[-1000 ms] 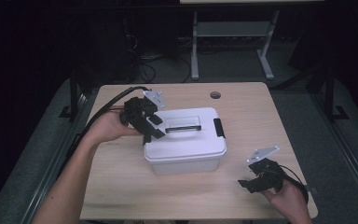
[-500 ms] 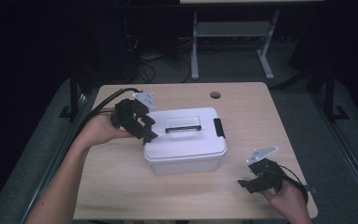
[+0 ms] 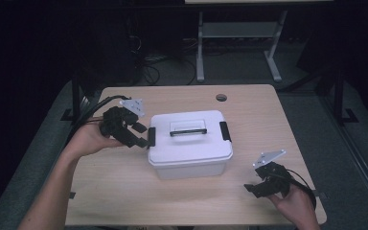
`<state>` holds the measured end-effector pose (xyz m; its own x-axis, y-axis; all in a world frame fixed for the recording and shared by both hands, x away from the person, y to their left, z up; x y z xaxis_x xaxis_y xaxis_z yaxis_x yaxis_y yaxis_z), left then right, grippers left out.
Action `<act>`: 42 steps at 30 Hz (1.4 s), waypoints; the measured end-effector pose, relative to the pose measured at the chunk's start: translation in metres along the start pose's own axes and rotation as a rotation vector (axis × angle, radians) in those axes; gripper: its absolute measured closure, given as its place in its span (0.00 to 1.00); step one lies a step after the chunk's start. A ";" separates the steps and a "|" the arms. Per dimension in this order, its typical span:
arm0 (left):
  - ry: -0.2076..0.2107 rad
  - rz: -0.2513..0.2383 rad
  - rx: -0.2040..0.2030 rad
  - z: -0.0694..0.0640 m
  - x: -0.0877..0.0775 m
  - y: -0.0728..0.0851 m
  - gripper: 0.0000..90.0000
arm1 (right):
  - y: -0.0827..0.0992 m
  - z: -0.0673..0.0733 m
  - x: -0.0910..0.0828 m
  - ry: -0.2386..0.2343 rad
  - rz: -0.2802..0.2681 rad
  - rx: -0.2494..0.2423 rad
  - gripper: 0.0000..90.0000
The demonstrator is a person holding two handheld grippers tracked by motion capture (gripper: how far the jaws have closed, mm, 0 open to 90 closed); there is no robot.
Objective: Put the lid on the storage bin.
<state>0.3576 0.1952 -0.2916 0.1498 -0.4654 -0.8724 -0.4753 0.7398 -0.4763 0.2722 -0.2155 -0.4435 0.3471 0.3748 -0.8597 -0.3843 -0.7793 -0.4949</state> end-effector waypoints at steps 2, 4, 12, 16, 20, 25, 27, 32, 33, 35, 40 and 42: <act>-0.002 -0.001 -0.005 0.001 -0.001 0.004 0.50 | 0.000 0.000 0.001 0.001 0.000 -0.001 0.32; -0.006 -0.002 -0.014 0.002 -0.002 0.009 0.51 | 0.000 -0.001 0.001 0.000 0.001 -0.004 0.32; -0.017 -0.014 -0.036 0.006 -0.005 0.026 0.50 | -0.001 0.000 0.002 0.002 0.009 -0.005 0.31; -0.025 -0.021 -0.050 0.007 -0.004 0.036 0.50 | -0.001 0.001 0.002 0.003 0.012 -0.007 0.31; -0.030 -0.020 -0.068 0.008 -0.002 0.045 0.49 | -0.001 0.001 0.002 0.002 0.014 -0.012 0.31; -0.032 -0.027 -0.074 0.008 0.001 0.054 0.48 | -0.001 0.001 0.002 0.000 0.011 -0.010 0.31; -0.033 -0.030 -0.083 0.009 0.003 0.059 0.47 | -0.001 0.001 0.002 0.000 0.009 -0.013 0.31; -0.038 -0.035 -0.095 0.009 0.006 0.069 0.46 | -0.002 0.002 0.003 -0.004 0.015 -0.013 0.31; -0.040 -0.038 -0.098 0.009 0.006 0.070 0.46 | -0.002 0.003 0.004 -0.004 0.017 -0.012 0.31; -0.041 -0.047 -0.111 0.010 0.008 0.074 0.45 | -0.002 0.003 0.004 -0.003 0.017 -0.015 0.31; -0.048 -0.046 -0.131 0.011 0.013 0.084 0.44 | -0.002 0.003 0.003 -0.002 0.015 -0.013 0.31; -0.047 -0.047 -0.136 0.011 0.015 0.088 0.43 | -0.001 0.002 0.003 0.001 0.017 -0.011 0.31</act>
<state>0.3277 0.2591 -0.3480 0.2138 -0.4727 -0.8549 -0.5789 0.6436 -0.5006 0.2716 -0.2124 -0.4454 0.3410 0.3607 -0.8681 -0.3806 -0.7914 -0.4784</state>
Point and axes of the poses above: each handheld gripper's, and its own axes: x roughly forward along the jaws, y roughly out of its underside, z roughly to its left, the point moved 2 cm from there along x, roughly forward along the jaws, and after that the axes turned 15 degrees about -x, right-handed, at the moved point
